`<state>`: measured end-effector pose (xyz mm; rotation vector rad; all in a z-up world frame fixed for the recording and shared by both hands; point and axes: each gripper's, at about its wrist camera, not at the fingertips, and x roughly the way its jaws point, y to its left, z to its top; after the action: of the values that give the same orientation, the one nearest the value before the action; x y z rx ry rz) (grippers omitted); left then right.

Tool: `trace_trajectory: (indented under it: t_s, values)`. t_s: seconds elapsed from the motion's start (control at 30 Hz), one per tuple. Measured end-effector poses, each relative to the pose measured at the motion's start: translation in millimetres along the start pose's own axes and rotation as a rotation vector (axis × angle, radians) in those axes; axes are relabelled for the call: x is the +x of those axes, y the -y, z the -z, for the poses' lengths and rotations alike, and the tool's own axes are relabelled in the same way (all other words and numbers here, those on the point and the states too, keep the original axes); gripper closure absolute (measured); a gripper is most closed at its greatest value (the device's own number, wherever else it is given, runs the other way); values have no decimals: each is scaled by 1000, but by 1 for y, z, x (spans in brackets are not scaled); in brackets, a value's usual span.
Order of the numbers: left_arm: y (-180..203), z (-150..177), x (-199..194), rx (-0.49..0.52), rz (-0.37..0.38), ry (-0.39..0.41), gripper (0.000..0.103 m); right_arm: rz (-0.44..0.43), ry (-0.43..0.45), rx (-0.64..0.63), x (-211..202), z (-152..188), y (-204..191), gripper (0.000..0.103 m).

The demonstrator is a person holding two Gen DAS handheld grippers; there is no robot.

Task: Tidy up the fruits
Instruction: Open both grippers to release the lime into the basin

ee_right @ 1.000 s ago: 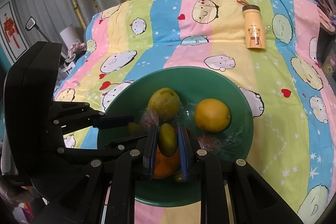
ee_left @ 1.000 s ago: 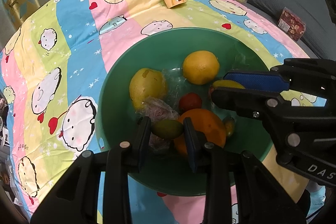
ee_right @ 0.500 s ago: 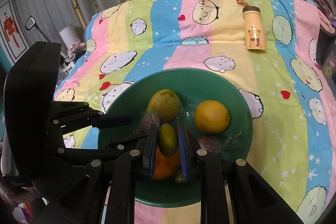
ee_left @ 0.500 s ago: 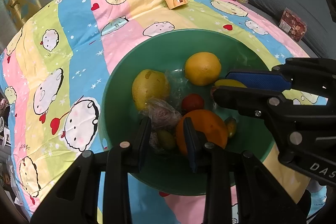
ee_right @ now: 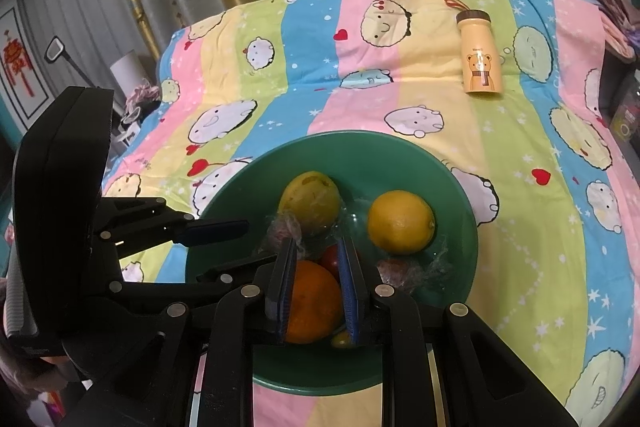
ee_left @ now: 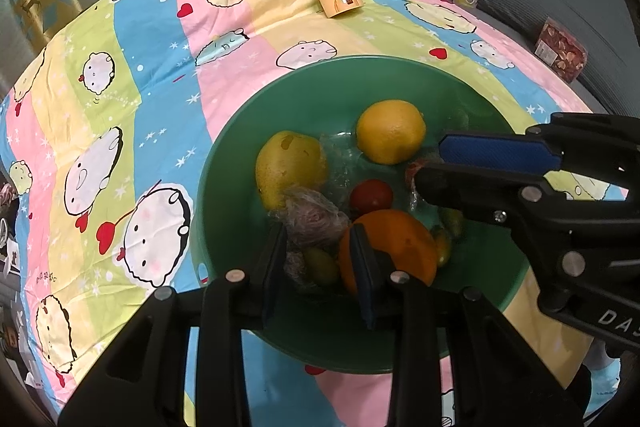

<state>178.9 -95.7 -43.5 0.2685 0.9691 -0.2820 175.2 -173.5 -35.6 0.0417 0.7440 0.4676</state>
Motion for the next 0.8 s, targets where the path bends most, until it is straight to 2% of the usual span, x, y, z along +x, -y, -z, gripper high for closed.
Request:
trace_trajectory:
  t_s: [0.3, 0.37, 0.43, 0.5, 0.57, 0.7, 0.8]
  values:
    - [-2, 1, -2, -10, -3, 6, 60, 6, 4, 4, -1, 0, 1, 82]
    - [-3, 0, -3, -14, -7, 11, 56, 8, 9, 5, -3, 0, 1, 77]
    - [-4, 0, -5, -19, -12, 18, 48, 13, 16, 4, -6, 0, -1, 72]
    - [-5, 1, -7, -23, -13, 24, 46, 19, 26, 4, -8, 0, -2, 69]
    - [-6, 1, -9, -26, -17, 27, 44, 26, 35, 8, -11, 0, -3, 60]
    - [-7, 1, -14, -36, -24, 37, 41, 34, 47, 12, -17, -1, -4, 53]
    - [-8, 0, -17, -41, -27, 45, 35, 39, 55, 12, -20, -2, -5, 47]
